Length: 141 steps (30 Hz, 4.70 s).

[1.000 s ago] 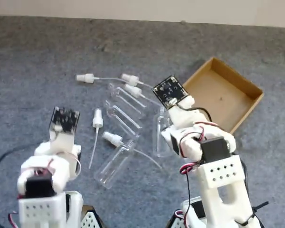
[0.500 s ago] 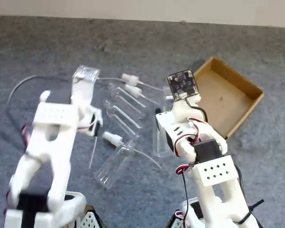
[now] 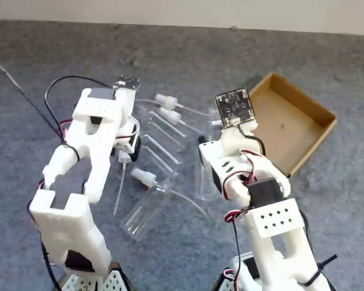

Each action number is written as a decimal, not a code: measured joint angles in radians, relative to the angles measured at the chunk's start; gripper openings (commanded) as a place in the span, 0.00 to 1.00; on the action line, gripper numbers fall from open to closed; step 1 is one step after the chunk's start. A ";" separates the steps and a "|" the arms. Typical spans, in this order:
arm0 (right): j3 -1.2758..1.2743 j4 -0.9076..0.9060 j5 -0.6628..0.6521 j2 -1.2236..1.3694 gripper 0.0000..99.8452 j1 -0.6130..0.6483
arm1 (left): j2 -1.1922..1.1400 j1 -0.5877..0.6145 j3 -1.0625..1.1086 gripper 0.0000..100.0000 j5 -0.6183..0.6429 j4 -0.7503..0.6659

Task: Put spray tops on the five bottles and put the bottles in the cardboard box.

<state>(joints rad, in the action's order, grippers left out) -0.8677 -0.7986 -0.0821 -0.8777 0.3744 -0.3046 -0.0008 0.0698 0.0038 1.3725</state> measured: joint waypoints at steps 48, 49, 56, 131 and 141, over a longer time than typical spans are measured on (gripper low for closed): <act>-0.313 0.592 0.008 -0.012 0.10 0.161 | 0.651 0.040 -0.104 0.00 0.103 -0.002; -0.324 0.614 0.008 -0.012 0.10 0.175 | 0.674 0.026 -0.104 0.00 0.103 -0.002; -0.362 0.661 0.008 -0.114 0.10 0.221 | 0.807 -0.118 -0.104 0.00 0.106 -0.002; -0.675 0.520 0.009 -0.710 0.10 0.215 | 1.181 -0.457 0.189 0.00 0.321 -0.718; -0.675 0.520 0.009 -0.710 0.10 0.215 | 1.189 -0.460 0.338 0.00 0.321 -0.720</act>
<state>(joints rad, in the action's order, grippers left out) -1.5428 -0.2785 -0.0729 -1.5881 0.5892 0.8846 -0.4611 0.4074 0.3245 0.6529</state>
